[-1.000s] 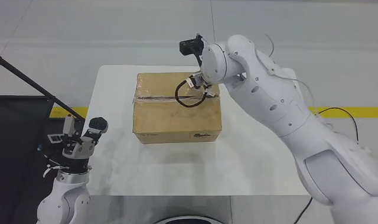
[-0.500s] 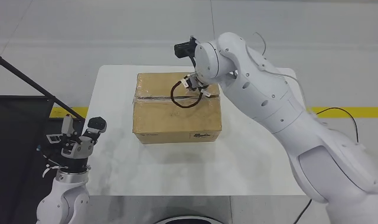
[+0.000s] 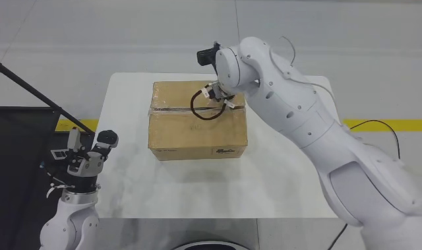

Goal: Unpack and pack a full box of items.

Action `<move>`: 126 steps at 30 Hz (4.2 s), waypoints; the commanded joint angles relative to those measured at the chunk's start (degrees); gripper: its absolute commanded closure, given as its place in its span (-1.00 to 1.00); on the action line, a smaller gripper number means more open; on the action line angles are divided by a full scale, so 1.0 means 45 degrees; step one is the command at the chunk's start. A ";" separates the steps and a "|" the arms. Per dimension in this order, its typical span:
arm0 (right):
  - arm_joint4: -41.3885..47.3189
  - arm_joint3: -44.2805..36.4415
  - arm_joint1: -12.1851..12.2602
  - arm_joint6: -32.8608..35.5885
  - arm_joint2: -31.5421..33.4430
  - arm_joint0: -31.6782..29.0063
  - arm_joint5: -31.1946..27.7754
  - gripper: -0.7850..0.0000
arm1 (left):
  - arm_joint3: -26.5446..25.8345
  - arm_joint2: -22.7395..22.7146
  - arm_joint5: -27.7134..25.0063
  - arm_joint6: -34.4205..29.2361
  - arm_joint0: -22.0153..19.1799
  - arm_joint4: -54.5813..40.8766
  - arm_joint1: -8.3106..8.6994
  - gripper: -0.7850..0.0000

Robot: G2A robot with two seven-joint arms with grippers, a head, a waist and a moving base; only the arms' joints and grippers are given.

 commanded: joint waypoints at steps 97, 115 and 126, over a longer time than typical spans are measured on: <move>-0.6719 -0.8655 0.2023 -1.6593 0.7854 -1.2785 -0.4633 1.00 | 0.2333 0.6786 0.7683 0.2397 -0.7855 0.5309 -0.0115 -1.00; -0.6689 -0.8940 0.2068 -1.6587 0.8504 -1.3659 -0.5000 1.00 | 0.3035 0.7247 0.8005 0.2848 -0.8524 0.5095 -0.0313 -1.00; -0.6387 -0.9313 0.2047 -1.6735 0.8624 -1.4168 -0.5169 1.00 | 0.2875 0.7094 0.7852 0.2714 -0.8337 0.4905 -0.0334 -1.00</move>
